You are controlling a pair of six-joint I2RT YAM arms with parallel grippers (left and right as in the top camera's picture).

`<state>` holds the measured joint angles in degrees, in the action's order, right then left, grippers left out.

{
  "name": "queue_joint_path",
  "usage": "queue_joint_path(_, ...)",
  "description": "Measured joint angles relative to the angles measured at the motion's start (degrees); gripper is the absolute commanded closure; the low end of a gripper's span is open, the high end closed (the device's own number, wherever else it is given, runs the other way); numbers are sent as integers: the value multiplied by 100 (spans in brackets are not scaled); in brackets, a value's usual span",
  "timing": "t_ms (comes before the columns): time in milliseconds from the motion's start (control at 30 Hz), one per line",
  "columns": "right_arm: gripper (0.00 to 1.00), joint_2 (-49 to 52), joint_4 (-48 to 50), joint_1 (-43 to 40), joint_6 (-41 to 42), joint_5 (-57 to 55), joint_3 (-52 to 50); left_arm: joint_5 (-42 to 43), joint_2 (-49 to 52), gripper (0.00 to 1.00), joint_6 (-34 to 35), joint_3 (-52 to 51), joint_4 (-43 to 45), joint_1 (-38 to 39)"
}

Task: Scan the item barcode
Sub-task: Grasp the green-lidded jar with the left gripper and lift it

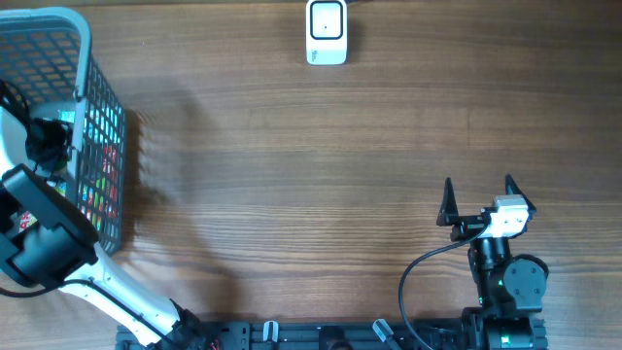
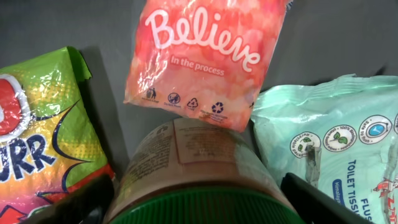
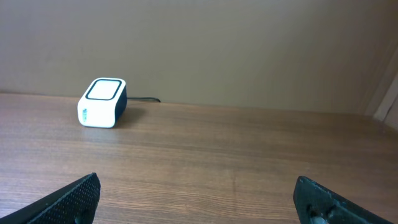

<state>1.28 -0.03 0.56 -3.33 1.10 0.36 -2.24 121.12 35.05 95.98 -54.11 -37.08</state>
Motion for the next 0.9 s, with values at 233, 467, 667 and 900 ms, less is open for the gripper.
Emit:
queue_joint_path(233,0,0,2,0,0,0,0,0,0,37,-26,-2,4,0)
queue_joint_path(467,0,0,2,0,0,0,0,7,22,38,-24,415,-675,0)
queue_joint_path(667,0,0,0,0,0,0,0,26,-44,38,-24,1862,-1891,0)
queue_joint_path(900,0,0,2,0,0,0,0,927,-1543,38,-22,2645,-2249,35)
